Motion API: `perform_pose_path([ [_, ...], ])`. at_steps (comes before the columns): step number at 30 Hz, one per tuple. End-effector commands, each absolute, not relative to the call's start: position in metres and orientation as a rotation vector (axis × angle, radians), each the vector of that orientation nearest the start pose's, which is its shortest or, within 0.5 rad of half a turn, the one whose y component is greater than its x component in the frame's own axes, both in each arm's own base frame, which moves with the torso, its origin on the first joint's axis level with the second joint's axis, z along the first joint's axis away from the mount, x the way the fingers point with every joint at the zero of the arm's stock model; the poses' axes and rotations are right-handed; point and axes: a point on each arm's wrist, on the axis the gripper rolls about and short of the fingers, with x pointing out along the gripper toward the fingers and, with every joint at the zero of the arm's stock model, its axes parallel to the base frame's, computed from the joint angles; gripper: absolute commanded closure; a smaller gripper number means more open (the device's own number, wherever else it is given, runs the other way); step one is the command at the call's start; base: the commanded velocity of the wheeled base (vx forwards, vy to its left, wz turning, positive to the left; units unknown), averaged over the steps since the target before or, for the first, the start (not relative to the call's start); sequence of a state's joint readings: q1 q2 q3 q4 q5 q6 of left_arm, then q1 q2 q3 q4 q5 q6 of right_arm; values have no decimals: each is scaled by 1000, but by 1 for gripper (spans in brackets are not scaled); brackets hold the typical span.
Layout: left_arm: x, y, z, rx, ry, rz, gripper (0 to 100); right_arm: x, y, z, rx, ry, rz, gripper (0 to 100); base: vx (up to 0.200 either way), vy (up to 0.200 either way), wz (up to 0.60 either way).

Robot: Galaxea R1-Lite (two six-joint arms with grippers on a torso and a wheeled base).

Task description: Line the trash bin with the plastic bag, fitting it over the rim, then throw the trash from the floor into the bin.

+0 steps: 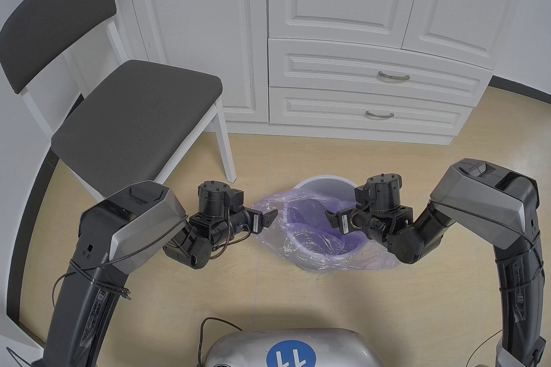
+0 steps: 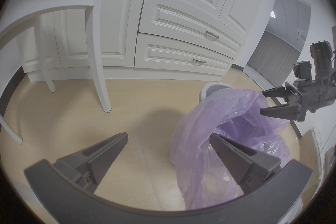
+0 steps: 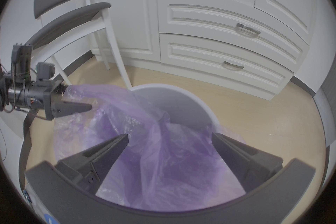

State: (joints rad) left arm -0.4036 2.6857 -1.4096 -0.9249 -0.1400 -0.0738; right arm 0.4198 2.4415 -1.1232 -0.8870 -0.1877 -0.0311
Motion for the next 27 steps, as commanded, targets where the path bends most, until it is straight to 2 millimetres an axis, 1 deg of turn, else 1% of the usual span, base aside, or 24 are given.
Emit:
perform_pose_path([
  [1,448,-195,-49,-24,374,-524,0,408,172,3,-142,396,225,100,0,0,0],
  [5,448,-195,-50,-21,373,-526,0,409,176,8,-84,383,222,100,0,0,0],
  [7,449,-196,-50,-21,368,-526,0,415,178,19,-70,350,231,100,0,0,0],
  [10,448,-198,-51,-21,372,-529,0,431,184,37,-65,331,234,100,0,0,0],
  [12,446,-199,-52,-20,376,-529,0,442,190,48,-69,352,238,100,0,0,0],
  [13,446,-199,-51,-23,369,-528,0,453,193,58,-66,355,234,100,0,0,0],
  [14,446,-199,-50,-24,366,-529,0,458,194,60,-65,354,233,100,0,0,0],
  [15,447,-199,-50,-25,358,-526,0,472,195,66,-60,338,225,100,0,0,0],
  [16,447,-200,-49,-26,357,-528,0,480,195,69,-56,325,217,100,0,0,0],
  [17,448,-200,-49,-30,355,-527,0,493,193,72,-55,308,207,100,0,0,0],
  [18,448,-200,-49,-30,353,-527,0,497,193,72,-54,305,204,100,0,0,0],
  [19,448,-203,-49,-30,349,-534,0,511,190,58,-67,351,188,100,0,0,0],
  [20,448,-204,-48,-32,345,-537,0,513,187,53,-71,367,186,100,0,0,0],
  [21,449,-209,-47,-35,335,-543,0,514,179,48,-90,400,214,100,0,0,0],
  [23,451,-210,-47,-43,330,-542,0,517,176,44,-102,392,258,100,0,0,0],
  [24,454,-211,-46,-57,319,-542,0,519,174,39,-105,374,259,100,0,0,0],
  [27,457,-212,-40,-98,306,-536,0,525,171,41,-84,279,210,100,0,0,0],
])
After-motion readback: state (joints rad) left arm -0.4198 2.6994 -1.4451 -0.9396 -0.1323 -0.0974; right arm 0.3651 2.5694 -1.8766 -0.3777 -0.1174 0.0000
